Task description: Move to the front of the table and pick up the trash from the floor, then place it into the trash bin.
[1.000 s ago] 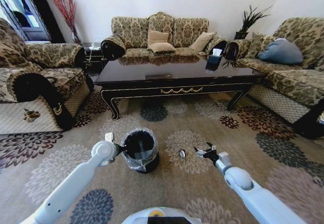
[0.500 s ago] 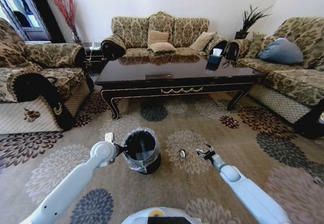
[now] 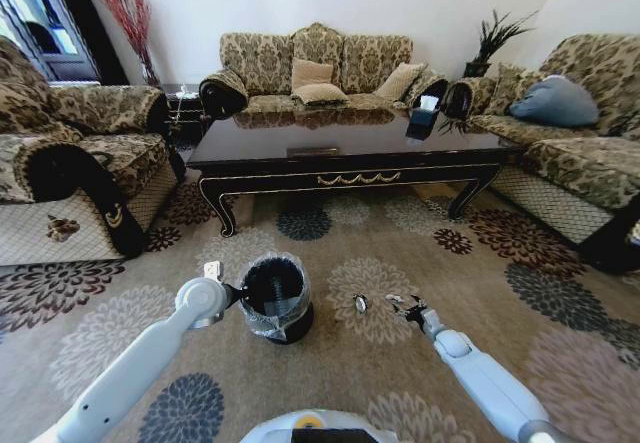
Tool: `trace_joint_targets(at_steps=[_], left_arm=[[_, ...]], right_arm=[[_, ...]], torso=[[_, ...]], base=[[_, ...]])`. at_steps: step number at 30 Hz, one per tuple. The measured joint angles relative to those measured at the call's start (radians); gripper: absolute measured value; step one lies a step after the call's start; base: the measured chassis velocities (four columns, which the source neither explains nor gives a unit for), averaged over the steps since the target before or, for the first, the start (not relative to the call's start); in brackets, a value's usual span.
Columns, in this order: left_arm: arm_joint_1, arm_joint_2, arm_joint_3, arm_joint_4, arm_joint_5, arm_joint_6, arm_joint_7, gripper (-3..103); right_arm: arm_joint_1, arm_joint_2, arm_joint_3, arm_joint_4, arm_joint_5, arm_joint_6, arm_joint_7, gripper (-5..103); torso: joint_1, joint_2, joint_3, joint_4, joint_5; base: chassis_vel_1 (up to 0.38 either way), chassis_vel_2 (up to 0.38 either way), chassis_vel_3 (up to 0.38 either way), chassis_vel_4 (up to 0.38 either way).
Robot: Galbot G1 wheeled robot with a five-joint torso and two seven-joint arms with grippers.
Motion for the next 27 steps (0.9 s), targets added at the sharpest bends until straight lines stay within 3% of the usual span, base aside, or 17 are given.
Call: trace_joint_targets(at_steps=[6,24,26,27], left_arm=[[0.002,-0.002,0.0,-0.003,0.001,0.0,-0.002,0],[0.004,-0.009,-0.001,0.003,0.006,0.0,-0.002,0],[0.004,-0.008,-0.001,-0.004,0.006,0.0,-0.001,0],[0.004,-0.009,-0.001,-0.006,0.006,0.0,-0.001,0]], right_arm=[[0.045,0.022,0.0,-0.09,0.003,0.019,-0.019,80],[0.116,0.061,-0.013,-0.181,0.002,0.027,-0.044,77],[0.122,0.062,-0.018,-0.183,0.0,0.024,-0.045,74],[0.126,0.063,-0.02,-0.187,-0.004,0.023,-0.045,65]], torso=[[0.0,0.0,0.0,0.0,-0.0001],[0.0,0.0,0.0,0.0,-0.0001],[0.0,0.0,0.0,0.0,-0.0001],[0.0,0.0,0.0,0.0,-0.0001]], base=[[0.0,0.0,0.0,0.0],[0.0,0.0,0.0,0.0],[0.0,0.0,0.0,0.0],[0.0,0.0,0.0,0.0]])
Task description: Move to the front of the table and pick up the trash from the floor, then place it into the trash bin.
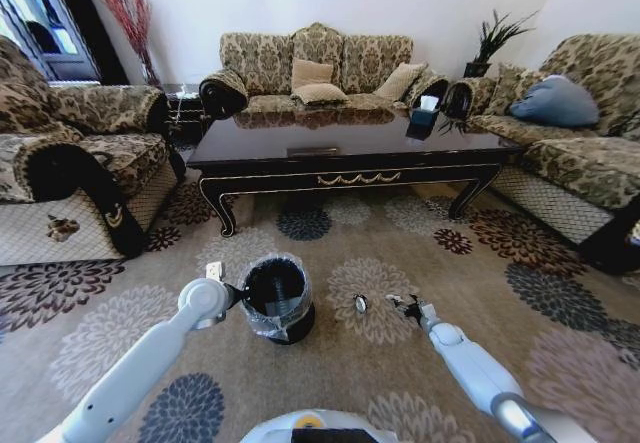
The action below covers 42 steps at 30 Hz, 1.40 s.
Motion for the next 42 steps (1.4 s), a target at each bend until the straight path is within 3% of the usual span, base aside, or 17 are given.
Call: trace_joint_targets(at_steps=[1,9,12,15,17,22,25,27,32,34,37,42], left_arm=[[0.0,-0.001,0.0,0.0,0.0,0.0,0.0,0],[0.0,-0.004,-0.001,0.008,0.005,0.0,0.007,0],[-0.001,-0.004,-0.002,0.009,0.005,0.0,0.009,0],[-0.003,-0.005,-0.003,0.01,0.006,0.0,0.01,0],[-0.003,-0.005,-0.003,0.01,0.006,0.0,0.01,0],[-0.003,-0.007,-0.005,0.01,0.011,0.0,0.012,0],[-0.002,-0.009,-0.009,0.01,0.015,0.0,0.014,0],[0.0,-0.009,-0.01,0.01,0.016,0.0,0.015,0],[0.002,-0.009,-0.014,0.011,0.02,0.0,0.017,0],[0.002,-0.009,-0.014,0.011,0.021,0.0,0.017,0],[0.002,-0.006,-0.015,0.011,0.021,0.0,0.017,0],[0.004,-0.006,-0.016,0.013,0.023,0.0,0.018,0]], right_arm=[[0.004,0.002,-0.001,-0.006,-0.005,-0.004,0.0,60],[0.013,0.007,-0.002,-0.036,-0.02,-0.016,-0.003,56],[0.017,0.009,-0.002,-0.044,-0.023,-0.019,-0.005,59],[0.022,0.013,-0.001,-0.05,-0.024,-0.026,-0.005,71],[0.026,0.015,-0.001,-0.055,-0.024,-0.027,-0.005,70],[0.031,0.022,0.001,-0.064,-0.022,-0.033,-0.005,58],[0.031,0.023,0.001,-0.063,-0.021,-0.036,-0.005,41],[0.031,0.023,0.001,-0.063,-0.021,-0.038,-0.006,41],[0.031,0.024,-0.004,-0.063,-0.022,-0.04,-0.006,15],[0.03,0.025,-0.004,-0.063,-0.022,-0.041,-0.006,15],[0.028,0.027,-0.006,-0.062,-0.023,-0.042,-0.006,2],[0.023,0.026,-0.007,-0.054,-0.024,-0.042,-0.005,0]], torso=[[0.0,0.0,0.0,0.0,0.0],[0.0,0.0,0.0,0.0,0.0001],[0.0,0.0,0.0,0.0,0.0],[0.0,0.0,0.0,-0.0001,0.0],[0.0,0.0,0.0,0.0,0.0001],[0.0,0.0,0.0,0.0,0.0],[0.0,0.0,0.0,0.0,0.0],[0.0,0.0,0.0,0.0,0.0],[0.0,0.0,0.0,0.0,0.0],[0.0,0.0,0.0,0.0,0.0],[0.0,0.0,0.0,0.0001,0.0001],[0.0,0.0,0.0,0.0,0.0002]], base=[[0.0,0.0,0.0,0.0],[0.0,0.0,0.0,0.0],[0.0,0.0,0.0,0.0],[0.0,0.0,0.0,0.0],[0.0,0.0,0.0,0.0],[0.0,0.0,0.0,0.0],[0.0,0.0,0.0,0.0],[0.0,0.0,0.0,0.0],[0.0,0.0,0.0,0.0],[0.0,0.0,0.0,0.0],[0.0,0.0,0.0,0.0],[0.0,0.0,0.0,0.0]])
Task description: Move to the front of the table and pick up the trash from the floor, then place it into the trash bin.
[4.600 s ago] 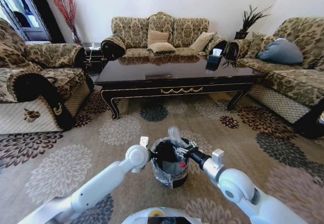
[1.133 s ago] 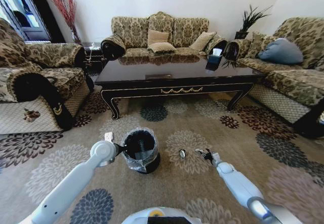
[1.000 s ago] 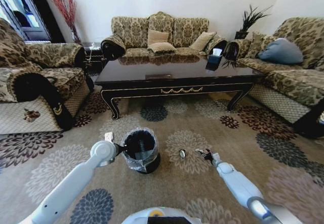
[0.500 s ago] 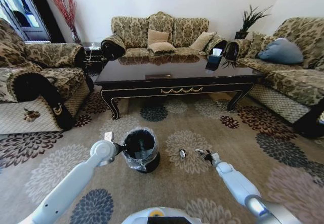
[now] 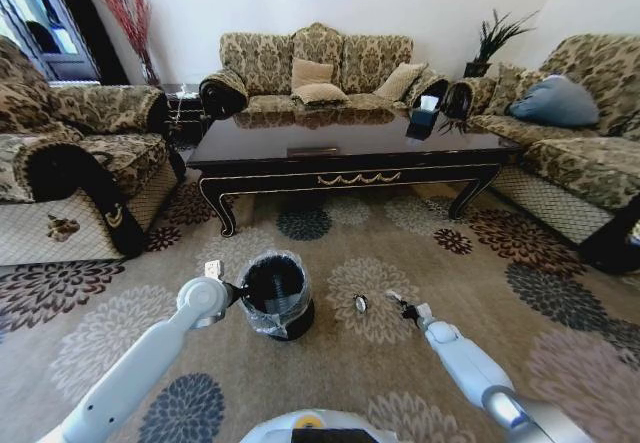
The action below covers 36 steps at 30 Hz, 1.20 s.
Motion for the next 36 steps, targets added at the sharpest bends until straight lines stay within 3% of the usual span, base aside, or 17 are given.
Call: trace_joint_targets(at_steps=[13,17,22,36], left_arm=[[0.003,-0.009,0.005,-0.002,0.005,0.0,0.001,0],[-0.001,-0.018,0.019,-0.004,0.008,0.0,0.001,0],[-0.019,-0.041,0.049,-0.007,0.004,0.0,-0.006,0],[-0.096,-0.095,0.157,-0.007,0.008,0.0,-0.029,0]], right_arm=[[-0.072,-0.053,0.022,0.123,0.003,0.003,0.019,0],[-0.148,-0.096,0.052,0.281,0.006,0.004,0.032,0],[-0.282,-0.152,0.134,0.598,0.01,-0.014,0.058,0],[-0.579,-0.231,0.298,1.209,0.02,-0.088,0.112,0]], torso=[[0.0,0.0,0.0,0.0001,-0.0001],[0.0,0.0,0.0,-0.0001,0.0],[0.0,0.0,0.0,0.0001,-0.0002],[0.0,0.0,0.0,0.0001,-0.0002]], base=[[0.0,0.0,0.0,0.0],[0.0,0.0,0.0,0.0],[0.0,0.0,0.0,0.0],[0.0,0.0,0.0,0.0]])
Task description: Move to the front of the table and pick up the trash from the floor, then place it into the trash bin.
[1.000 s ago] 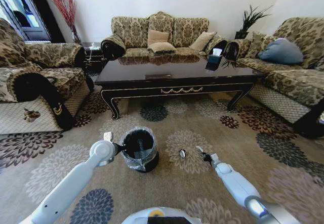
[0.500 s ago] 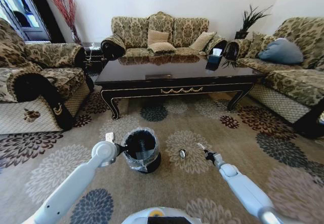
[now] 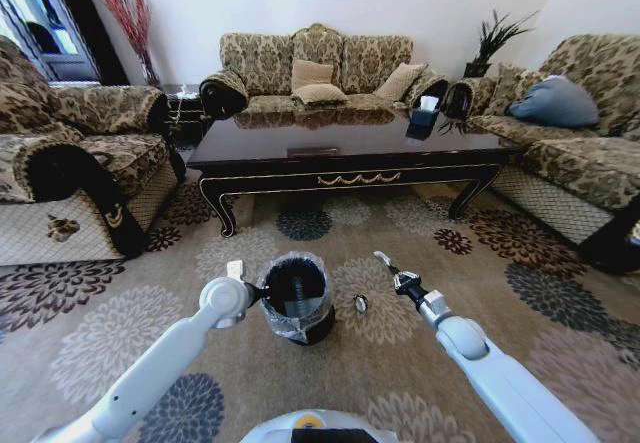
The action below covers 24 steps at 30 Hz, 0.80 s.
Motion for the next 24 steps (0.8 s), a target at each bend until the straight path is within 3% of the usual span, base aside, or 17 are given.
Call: trace_joint_targets(at_steps=[11,20,24], left_arm=[[-0.109,-0.08,0.145,0.053,0.024,0.0,-0.03,0],[-0.181,-0.138,0.268,0.084,0.024,0.0,-0.06,0],[-0.184,-0.149,0.282,0.082,0.023,0.0,-0.065,0]], right_arm=[[-0.175,-0.022,0.06,0.281,-0.065,-0.008,-0.003,0],[-0.237,-0.013,0.031,0.342,-0.13,0.01,-0.017,0],[-0.244,-0.01,0.023,0.341,-0.14,0.013,-0.018,0]], torso=[[0.0,0.0,0.0,-0.0002,0.0001],[0.0,0.0,0.0,-0.0002,0.0003],[0.0,0.0,0.0,-0.0001,0.0001]], base=[[0.0,0.0,0.0,0.0],[0.0,0.0,0.0,0.0],[0.0,0.0,0.0,0.0]])
